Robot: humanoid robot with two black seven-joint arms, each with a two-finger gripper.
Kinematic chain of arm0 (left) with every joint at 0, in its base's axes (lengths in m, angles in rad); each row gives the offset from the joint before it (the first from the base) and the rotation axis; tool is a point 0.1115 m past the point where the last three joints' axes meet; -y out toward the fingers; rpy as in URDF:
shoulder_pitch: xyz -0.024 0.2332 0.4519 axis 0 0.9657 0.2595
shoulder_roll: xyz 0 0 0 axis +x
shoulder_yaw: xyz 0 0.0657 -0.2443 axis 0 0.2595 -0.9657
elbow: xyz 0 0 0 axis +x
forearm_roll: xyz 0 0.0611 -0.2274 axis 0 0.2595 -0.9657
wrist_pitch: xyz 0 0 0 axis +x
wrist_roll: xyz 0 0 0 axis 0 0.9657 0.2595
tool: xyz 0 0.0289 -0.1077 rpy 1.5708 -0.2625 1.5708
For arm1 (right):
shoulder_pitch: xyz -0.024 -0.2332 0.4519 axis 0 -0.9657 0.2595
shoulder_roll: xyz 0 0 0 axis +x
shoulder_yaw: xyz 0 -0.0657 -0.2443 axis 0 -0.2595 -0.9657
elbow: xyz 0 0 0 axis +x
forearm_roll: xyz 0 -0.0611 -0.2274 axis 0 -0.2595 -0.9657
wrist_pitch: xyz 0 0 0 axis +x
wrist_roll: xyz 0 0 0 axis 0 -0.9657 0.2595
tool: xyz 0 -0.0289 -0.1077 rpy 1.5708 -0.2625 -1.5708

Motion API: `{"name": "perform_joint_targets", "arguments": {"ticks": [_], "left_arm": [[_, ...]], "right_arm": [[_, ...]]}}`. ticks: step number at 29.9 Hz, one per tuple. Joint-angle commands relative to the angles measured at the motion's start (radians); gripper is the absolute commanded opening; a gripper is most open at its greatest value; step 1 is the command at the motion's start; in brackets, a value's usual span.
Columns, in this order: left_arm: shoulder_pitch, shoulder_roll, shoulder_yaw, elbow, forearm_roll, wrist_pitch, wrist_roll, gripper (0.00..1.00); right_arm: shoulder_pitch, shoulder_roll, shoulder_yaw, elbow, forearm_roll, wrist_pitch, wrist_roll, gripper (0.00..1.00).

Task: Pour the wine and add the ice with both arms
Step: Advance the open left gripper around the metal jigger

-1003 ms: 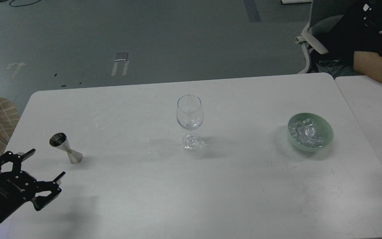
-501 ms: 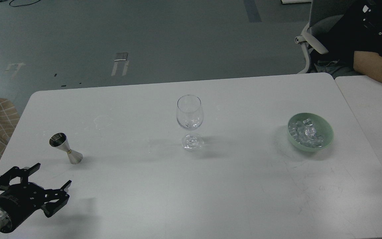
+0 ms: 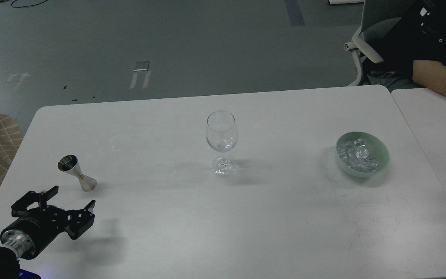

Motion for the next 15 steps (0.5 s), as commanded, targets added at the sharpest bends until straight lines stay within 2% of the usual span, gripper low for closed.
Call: {"name": "perform_joint_targets", "arguments": {"ticks": [1,15], "left_arm": [[0.000,-0.015,-0.008,0.020,-0.018,0.000,0.000,1.00],[0.003,-0.066,-0.043,0.085,-0.100,0.000,0.000,1.00]], "right_arm": [[-0.001,0.002,0.000,0.000,0.000,0.000,0.000,1.00],[0.000,0.002,0.000,0.000,0.000,0.000,0.000,1.00]]}}
